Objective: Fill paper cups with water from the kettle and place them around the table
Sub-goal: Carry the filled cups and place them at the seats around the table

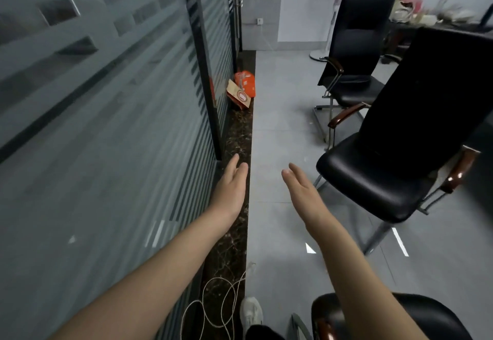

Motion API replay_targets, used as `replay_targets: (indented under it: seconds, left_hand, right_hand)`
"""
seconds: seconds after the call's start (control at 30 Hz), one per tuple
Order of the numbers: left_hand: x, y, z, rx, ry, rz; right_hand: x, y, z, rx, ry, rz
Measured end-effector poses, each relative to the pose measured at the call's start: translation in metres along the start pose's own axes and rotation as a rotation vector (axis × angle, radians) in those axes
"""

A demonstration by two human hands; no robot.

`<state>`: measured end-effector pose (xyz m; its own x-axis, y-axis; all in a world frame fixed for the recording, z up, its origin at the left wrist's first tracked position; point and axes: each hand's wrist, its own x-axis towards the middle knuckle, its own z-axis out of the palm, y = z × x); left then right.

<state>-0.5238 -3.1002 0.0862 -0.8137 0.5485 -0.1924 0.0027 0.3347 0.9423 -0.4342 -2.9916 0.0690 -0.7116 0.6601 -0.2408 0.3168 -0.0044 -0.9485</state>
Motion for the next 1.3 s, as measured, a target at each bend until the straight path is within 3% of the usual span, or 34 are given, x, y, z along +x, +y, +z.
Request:
replay_targets:
  seconds: [0.23,0.57,1.0,1.3]
  left_hand:
    - [0.164,0.057,0.025,-0.019,-0.047,-0.022]
    - [0.334,0.117,0.021,-0.074,-0.021,0.051]
    - [0.654,0.164,0.057,-0.048,-0.216,0.109]
    - [0.819,0.217,0.09,-0.084,-0.284,0.122]
  right_hand:
    - [0.164,-0.05,-0.022,-0.007,0.031,-0.011]
    - [0.313,-0.108,-0.027,-0.014,0.066,-0.03]
    - [0.605,-0.176,-0.031,-0.013,0.216,-0.009]
    - [0.763,-0.217,-0.056,-0.014,0.284,0.013]
